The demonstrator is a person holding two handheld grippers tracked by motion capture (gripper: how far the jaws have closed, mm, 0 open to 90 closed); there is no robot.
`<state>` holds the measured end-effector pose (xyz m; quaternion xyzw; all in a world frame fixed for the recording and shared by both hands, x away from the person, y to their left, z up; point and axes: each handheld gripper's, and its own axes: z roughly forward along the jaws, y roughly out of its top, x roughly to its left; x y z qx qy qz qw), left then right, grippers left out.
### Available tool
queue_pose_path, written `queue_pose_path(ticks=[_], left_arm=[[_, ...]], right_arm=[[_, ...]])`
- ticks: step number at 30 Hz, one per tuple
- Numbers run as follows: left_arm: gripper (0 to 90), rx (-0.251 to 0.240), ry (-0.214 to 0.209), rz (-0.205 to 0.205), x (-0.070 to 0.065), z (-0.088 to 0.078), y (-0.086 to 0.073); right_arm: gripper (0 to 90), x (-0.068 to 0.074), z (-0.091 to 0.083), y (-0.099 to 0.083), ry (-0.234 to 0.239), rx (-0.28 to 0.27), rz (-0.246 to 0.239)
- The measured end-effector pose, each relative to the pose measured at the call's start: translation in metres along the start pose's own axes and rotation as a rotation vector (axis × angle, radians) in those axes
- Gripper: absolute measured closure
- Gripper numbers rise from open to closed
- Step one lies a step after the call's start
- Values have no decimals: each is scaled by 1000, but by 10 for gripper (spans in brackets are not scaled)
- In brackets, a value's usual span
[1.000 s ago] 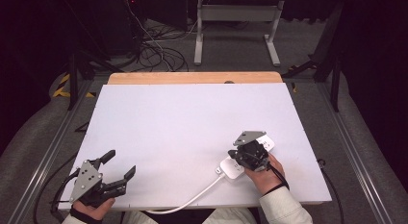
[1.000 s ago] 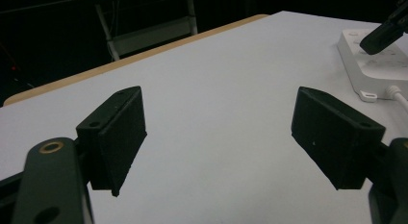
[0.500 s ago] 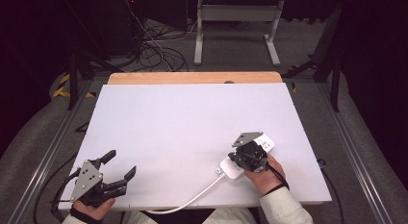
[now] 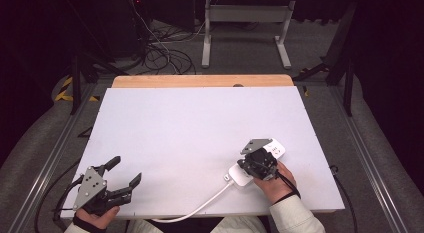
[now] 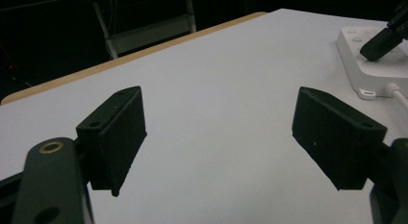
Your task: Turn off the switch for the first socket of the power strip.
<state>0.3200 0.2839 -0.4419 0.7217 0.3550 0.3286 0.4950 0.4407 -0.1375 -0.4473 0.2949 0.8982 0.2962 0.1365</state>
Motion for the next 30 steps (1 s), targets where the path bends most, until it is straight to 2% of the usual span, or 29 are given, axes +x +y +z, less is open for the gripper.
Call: queue_pose_path(ticks=[30], left_arm=[[200, 0, 3, -7, 0, 1, 0]], right_arm=[[900, 1, 0, -2, -5, -5, 0]])
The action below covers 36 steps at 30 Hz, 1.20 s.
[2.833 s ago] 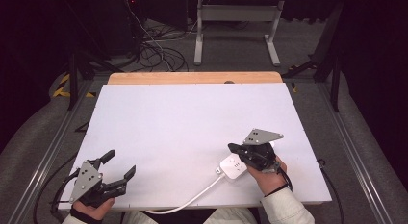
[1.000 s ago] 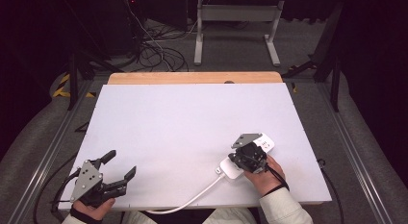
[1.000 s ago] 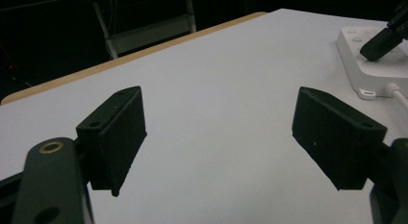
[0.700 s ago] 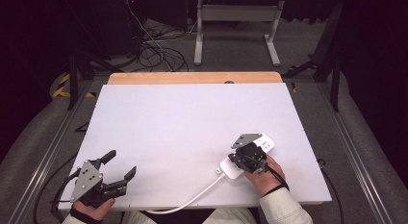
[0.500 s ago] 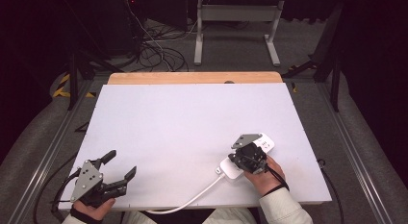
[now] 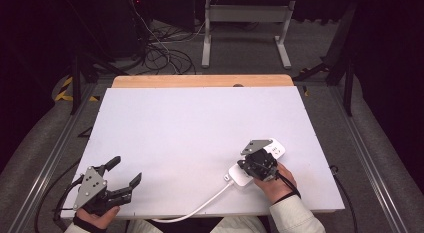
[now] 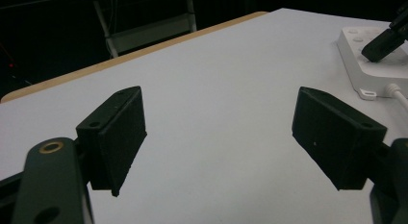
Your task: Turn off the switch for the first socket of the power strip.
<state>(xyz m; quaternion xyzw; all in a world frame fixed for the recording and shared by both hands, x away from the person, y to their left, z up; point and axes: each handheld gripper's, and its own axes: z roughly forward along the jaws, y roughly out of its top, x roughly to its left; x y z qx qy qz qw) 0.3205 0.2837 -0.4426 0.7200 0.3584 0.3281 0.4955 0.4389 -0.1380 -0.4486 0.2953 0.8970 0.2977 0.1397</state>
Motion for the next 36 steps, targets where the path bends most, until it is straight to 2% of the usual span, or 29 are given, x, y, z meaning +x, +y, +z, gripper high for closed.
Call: queue_pose_path(ticks=[20, 22, 24, 28, 36], left_arm=[[199, 5, -2, 3, 0, 1, 0], [200, 4, -2, 1, -1, 1, 0], [199, 3, -2, 1, 0, 0, 0], [199, 10, -6, -9, 1, 3, -1], [199, 7, -3, -1, 1, 2, 0]], right_arm=[[900, 2, 1, -3, -12, -15, -8], [900, 4, -1, -5, -20, -44, -5], [900, 4, -5, -3, -4, -66, -2], [900, 8, -23, 3, -17, -187, -17], [900, 10, -32, 5, -18, -235, -31]])
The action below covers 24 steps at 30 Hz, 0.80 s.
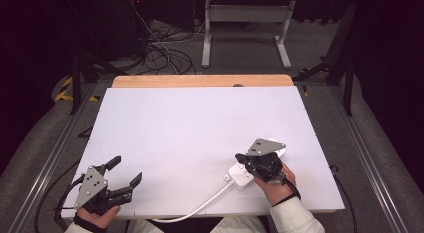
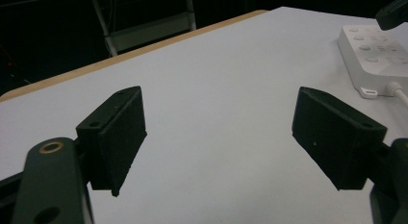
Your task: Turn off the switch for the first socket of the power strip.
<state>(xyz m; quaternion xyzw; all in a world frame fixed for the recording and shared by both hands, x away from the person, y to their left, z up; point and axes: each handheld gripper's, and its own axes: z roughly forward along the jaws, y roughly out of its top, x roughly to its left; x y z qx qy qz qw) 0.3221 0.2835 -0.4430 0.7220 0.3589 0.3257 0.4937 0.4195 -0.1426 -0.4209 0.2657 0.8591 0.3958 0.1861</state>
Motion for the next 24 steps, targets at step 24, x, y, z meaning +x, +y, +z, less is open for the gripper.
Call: queue_pose_path(ticks=[24], left_arm=[[199, -8, 4, 20, 0, -2, 1]], right_arm=[[558, -1, -10, 3, 25, -80, -19]])
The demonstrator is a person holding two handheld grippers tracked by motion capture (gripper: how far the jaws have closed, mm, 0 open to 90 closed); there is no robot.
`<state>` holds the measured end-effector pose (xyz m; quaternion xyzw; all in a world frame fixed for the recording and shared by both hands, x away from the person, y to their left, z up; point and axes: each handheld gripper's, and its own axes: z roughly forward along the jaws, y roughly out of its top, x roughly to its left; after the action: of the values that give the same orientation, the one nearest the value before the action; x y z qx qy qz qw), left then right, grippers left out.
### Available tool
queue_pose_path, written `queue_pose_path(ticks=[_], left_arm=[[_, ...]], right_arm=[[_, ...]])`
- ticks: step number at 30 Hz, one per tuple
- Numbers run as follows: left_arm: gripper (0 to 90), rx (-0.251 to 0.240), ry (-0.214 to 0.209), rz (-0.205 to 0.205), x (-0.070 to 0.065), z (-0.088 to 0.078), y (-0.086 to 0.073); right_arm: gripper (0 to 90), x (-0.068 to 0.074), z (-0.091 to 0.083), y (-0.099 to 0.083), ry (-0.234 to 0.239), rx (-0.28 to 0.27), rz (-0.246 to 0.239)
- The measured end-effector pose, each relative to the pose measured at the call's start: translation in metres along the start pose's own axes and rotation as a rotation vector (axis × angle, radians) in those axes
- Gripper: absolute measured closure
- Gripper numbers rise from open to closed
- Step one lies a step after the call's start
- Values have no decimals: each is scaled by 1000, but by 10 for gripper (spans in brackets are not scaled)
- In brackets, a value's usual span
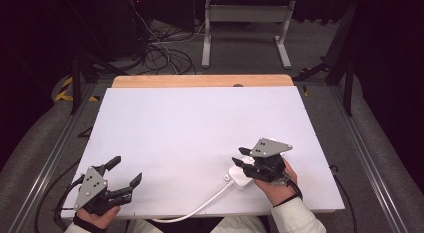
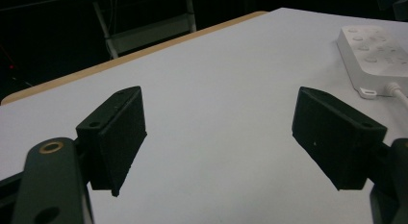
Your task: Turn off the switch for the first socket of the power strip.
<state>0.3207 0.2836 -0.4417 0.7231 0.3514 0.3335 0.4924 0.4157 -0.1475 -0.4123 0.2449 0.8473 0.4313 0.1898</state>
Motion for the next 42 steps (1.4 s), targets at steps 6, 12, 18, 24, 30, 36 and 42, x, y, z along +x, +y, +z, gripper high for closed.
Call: queue_pose_path(ticks=[6, 12, 18, 24, 30, 36, 42], left_arm=[[199, 0, -1, -16, -1, -1, 0], [199, 1, -1, -14, -1, -1, 0], [199, 1, 0, -13, -1, -1, 0], [200, 1, -1, -18, 0, -1, -1], [199, 3, 1, -14, 0, -1, 0], [199, 2, -2, -18, 0, -1, -1], [199, 3, 0, -15, 0, -1, -1]], right_arm=[[456, -2, -1, 0, -10, -12, 0], [431, -2, -4, 0, -15, -23, -8], [409, -3, -7, 1, -21, -32, -9], [348, -4, -12, 2, -26, -45, -25], [252, -6, -19, 2, -17, -63, -23], [201, -11, -29, -1, -15, -66, -6], [181, -17, -41, -10, -20, -80, 28]])
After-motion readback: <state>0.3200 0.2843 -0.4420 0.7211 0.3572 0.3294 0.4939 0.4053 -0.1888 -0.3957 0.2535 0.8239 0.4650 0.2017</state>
